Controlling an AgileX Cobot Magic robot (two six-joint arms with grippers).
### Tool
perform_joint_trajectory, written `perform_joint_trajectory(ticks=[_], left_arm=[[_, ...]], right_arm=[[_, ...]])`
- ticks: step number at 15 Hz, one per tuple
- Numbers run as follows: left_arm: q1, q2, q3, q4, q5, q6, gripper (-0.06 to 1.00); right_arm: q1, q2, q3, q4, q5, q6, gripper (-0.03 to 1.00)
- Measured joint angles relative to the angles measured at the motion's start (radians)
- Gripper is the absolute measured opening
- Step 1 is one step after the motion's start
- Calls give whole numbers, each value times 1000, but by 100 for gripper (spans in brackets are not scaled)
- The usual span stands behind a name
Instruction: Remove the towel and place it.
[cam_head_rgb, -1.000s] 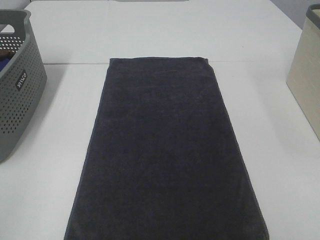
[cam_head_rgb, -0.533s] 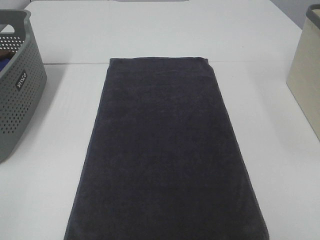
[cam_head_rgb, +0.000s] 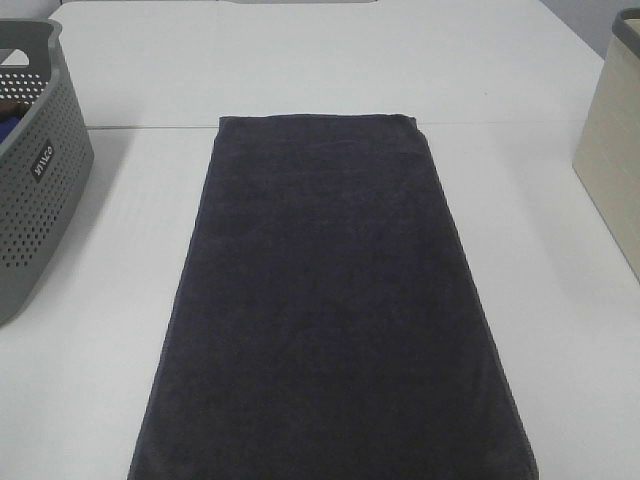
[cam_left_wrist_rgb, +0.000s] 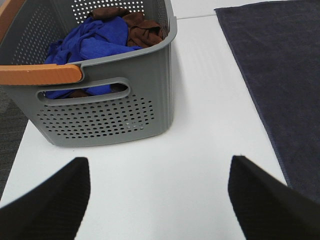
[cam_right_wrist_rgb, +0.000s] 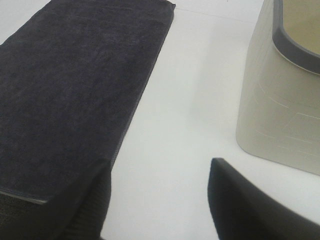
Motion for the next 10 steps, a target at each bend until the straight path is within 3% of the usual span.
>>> perform_joint_trajectory(ticks=[8,10], left_arm=[[2,0,0,-32,0,-9,73],[36,0,0,-33,0,-9,73]], right_arm=[[0,0,0,0,-1,4,57],[-11,0,0,0,-1,4,57]])
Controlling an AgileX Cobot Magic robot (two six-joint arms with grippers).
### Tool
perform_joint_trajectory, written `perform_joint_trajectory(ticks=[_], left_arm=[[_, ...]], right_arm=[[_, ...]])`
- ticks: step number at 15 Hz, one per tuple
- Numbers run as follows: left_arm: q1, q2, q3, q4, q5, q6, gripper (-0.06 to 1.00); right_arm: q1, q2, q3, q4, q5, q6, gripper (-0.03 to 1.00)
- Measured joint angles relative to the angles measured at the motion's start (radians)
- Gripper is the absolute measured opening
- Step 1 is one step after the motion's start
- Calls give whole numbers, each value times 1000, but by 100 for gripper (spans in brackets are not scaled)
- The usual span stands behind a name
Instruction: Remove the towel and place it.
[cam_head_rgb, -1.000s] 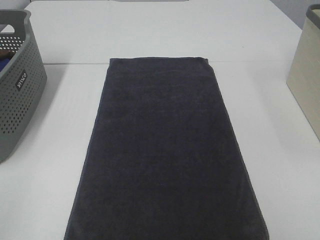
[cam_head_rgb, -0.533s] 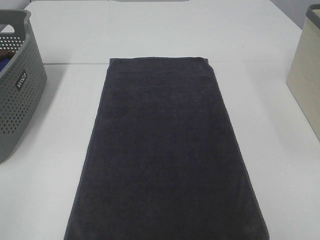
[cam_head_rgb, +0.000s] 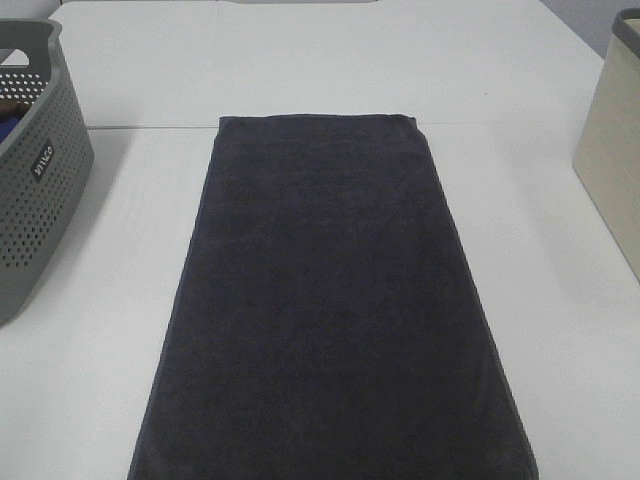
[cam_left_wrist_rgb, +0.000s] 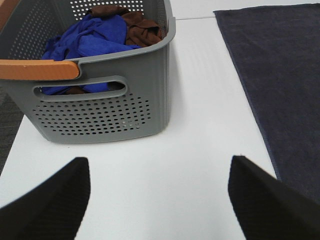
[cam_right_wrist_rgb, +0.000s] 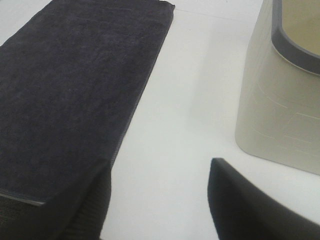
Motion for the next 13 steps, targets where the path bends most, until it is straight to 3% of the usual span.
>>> perform_joint_trajectory(ticks=[3,13], left_arm=[[13,0,0,0,0,0,73],[13,0,0,0,0,-2,73]], right_arm=[[-75,0,0,-1,-1,0,57],[-77,0,0,-2,-1,0,57]])
